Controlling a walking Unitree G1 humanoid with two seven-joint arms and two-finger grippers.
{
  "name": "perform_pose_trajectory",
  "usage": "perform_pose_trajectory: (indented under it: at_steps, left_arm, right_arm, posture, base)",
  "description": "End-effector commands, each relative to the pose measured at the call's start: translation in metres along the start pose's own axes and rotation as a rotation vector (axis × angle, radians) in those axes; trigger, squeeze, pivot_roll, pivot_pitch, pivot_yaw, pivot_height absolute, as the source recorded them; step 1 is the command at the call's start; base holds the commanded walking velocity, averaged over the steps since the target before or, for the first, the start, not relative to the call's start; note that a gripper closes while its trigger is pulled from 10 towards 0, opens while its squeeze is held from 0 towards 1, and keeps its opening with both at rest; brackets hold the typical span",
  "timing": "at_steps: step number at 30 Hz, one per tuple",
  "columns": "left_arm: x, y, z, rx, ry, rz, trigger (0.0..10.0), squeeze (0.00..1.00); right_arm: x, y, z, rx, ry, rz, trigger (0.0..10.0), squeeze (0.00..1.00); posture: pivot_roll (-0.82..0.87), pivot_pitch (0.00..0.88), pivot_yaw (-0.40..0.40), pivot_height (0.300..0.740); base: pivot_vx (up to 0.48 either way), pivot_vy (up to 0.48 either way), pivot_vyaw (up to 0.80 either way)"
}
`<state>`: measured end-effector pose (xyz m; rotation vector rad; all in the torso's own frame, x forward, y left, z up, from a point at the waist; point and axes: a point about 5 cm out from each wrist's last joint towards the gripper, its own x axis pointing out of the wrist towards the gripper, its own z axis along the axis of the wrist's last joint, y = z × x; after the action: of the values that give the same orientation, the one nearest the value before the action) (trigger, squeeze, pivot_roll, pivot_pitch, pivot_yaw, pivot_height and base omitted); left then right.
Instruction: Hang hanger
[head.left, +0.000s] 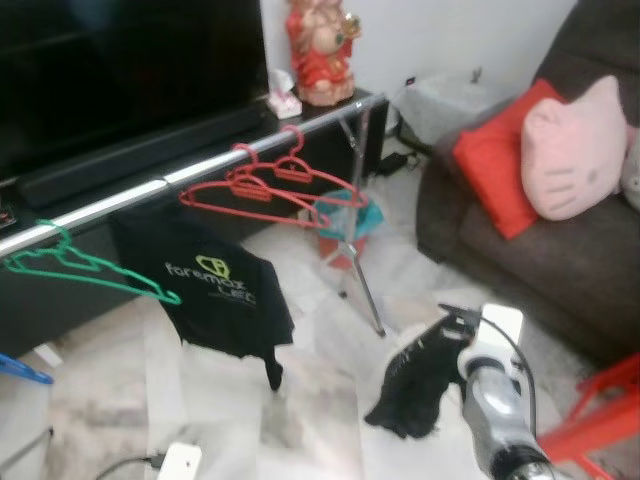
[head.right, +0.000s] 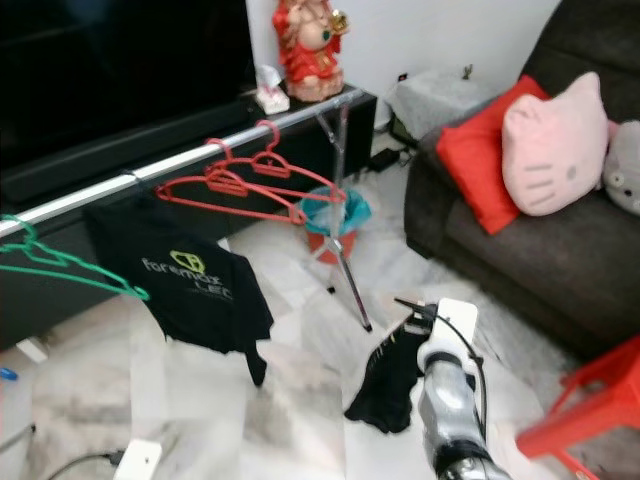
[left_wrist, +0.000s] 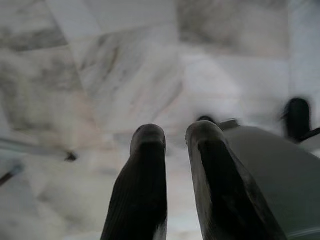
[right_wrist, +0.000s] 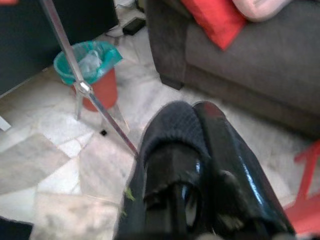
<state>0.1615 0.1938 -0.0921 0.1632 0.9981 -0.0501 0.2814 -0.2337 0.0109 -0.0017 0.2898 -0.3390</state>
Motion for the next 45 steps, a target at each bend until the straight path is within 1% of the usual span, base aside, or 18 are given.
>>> perform_pose_trajectory:
  at_steps: [1, 15, 20, 25, 31, 35, 38, 43, 45]
  left_arm:
    - [-0.002, 0.013, -0.007, 0.010, 0.023, 0.030, 10.0, 0.00]
    - [-0.002, 0.013, -0.007, 0.010, 0.022, 0.030, 10.0, 0.00]
    - [-0.002, 0.013, -0.007, 0.011, 0.022, 0.030, 10.0, 0.00]
    - [-0.002, 0.013, -0.007, 0.014, 0.023, 0.034, 10.0, 0.00]
    - [-0.002, 0.013, -0.007, 0.018, 0.022, 0.037, 10.0, 0.00]
    - [-0.002, 0.014, -0.006, 0.030, 0.013, 0.041, 10.0, 0.00]
    - [-0.002, 0.014, -0.004, 0.037, -0.013, 0.043, 10.0, 0.00]
    - [-0.003, 0.012, 0.002, 0.003, -0.086, 0.033, 10.0, 0.00]
    - [-0.003, 0.012, 0.003, 0.004, -0.095, 0.025, 10.0, 0.00]
  right_arm:
    - [0.004, 0.016, 0.013, 0.014, -0.050, 0.040, 10.0, 0.00]
    - [0.004, 0.017, 0.013, 0.020, -0.047, 0.047, 10.0, 0.00]
    - [0.003, 0.017, 0.011, 0.020, -0.037, 0.050, 10.0, 0.00]
    - [0.002, 0.017, 0.005, 0.026, -0.004, 0.056, 10.0, 0.00]
    - [-0.002, 0.014, -0.008, 0.012, 0.069, 0.044, 10.0, 0.00]
    - [-0.005, 0.013, -0.017, 0.018, 0.113, 0.051, 10.0, 0.00]
    - [-0.007, 0.012, -0.022, 0.007, 0.142, 0.054, 10.0, 0.00]
    - [-0.011, 0.010, -0.031, 0.007, 0.192, 0.057, 10.0, 0.00]
    - [-0.012, 0.011, -0.032, 0.009, 0.198, 0.059, 10.0, 0.00]
  posture:
    - [0.01, 0.000, -0.001, 0.740]
    - [0.01, 0.000, 0.000, 0.740]
    - [0.01, 0.000, -0.001, 0.740]
    - [0.01, 0.000, -0.002, 0.740]
    - [0.01, 0.000, -0.004, 0.740]
    - [0.01, 0.000, -0.002, 0.740]
    - [0.01, 0.000, -0.003, 0.740]
    - [0.02, 0.000, -0.003, 0.740]
    - [0.03, 0.000, -0.005, 0.740]
  base:
    - [0.334, 0.000, 0.80]
    - [0.331, 0.000, 0.80]
    - [0.329, 0.000, 0.47]
    - [0.293, 0.000, 0.00]
    - [0.000, 0.000, 0.00]
    - [0.000, 0.000, 0.00]
    - [0.000, 0.000, 0.00]
    - [0.000, 0.000, 0.00]
    - [0.000, 0.000, 0.00]
